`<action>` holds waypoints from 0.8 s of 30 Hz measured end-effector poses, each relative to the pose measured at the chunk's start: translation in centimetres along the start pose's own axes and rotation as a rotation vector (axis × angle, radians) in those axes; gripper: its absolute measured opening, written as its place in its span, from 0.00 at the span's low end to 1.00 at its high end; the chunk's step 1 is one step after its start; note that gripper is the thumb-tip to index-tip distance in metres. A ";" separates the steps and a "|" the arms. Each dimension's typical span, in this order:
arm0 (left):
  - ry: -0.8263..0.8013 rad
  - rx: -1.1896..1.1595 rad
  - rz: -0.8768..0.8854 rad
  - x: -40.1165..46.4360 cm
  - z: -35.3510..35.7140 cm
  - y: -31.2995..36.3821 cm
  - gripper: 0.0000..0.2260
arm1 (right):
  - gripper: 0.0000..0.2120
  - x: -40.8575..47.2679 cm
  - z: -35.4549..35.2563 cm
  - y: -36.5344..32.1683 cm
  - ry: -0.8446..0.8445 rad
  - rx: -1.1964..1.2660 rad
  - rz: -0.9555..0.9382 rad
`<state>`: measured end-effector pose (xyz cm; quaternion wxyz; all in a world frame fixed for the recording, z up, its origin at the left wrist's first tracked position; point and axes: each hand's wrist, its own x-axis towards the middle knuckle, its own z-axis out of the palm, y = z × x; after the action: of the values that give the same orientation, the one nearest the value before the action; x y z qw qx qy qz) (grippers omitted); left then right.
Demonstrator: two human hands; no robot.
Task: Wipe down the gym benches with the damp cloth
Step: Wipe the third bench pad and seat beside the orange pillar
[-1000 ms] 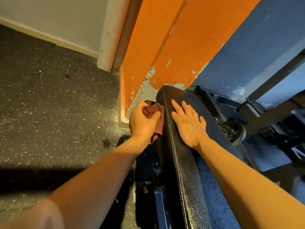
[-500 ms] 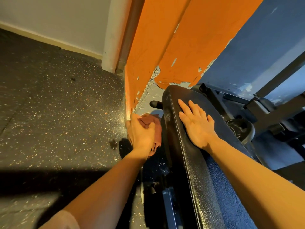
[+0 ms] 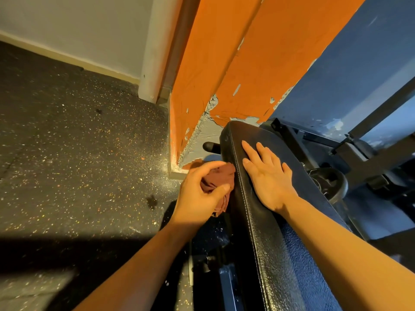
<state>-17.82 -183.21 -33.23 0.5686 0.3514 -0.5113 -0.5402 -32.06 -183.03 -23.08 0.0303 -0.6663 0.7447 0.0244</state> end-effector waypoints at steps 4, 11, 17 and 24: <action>0.145 0.025 -0.094 4.1 1.5 1.8 0.13 | 0.24 -0.1 -0.1 -0.1 -0.003 0.012 0.000; 0.033 0.011 -0.072 1.8 0.4 1.8 0.14 | 0.24 0.0 -0.1 -0.1 -0.015 0.011 0.006; 0.184 0.138 -0.076 5.7 1.8 1.8 0.12 | 0.23 0.1 -0.2 -0.1 -0.010 0.009 0.001; 0.123 0.061 -0.062 4.3 1.3 1.8 0.14 | 0.23 0.0 -0.1 -0.1 -0.005 0.011 -0.006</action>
<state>-19.06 -186.85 -30.31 0.5709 0.4167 -0.4808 -0.5189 -31.99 -183.02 -22.96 0.0359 -0.6684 0.7426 0.0220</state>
